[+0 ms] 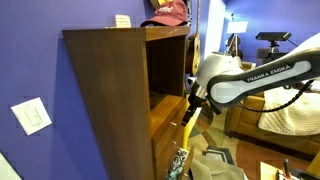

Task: Open the top drawer on the chest of drawers, pick up the red head sock and put it on the first shelf from the bottom, close the top drawer

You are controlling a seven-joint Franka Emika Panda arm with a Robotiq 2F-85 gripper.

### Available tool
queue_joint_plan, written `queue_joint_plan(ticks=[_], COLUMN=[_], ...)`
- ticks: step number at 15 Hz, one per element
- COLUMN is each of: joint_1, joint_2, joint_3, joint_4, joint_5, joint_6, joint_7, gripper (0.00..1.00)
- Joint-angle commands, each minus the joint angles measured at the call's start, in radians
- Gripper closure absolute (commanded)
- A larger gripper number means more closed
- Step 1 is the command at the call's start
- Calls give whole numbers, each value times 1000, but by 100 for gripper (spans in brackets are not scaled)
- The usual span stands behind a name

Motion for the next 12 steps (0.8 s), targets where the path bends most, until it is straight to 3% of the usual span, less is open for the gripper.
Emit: queue_joint_plan(ticks=[1, 4, 6, 8, 12], joint_1=[25, 26, 22, 20, 17], joint_2=[76, 113, 132, 149, 170], joint_3=[-7, -1, 8, 16, 32], joint_4=[48, 74, 85, 95, 103], joint_5=[59, 76, 71, 66, 57], joint_6=[22, 22, 33, 39, 53], joint_7=[-56, -76, -76, -74, -67], gripper=[0, 1, 7, 28, 58])
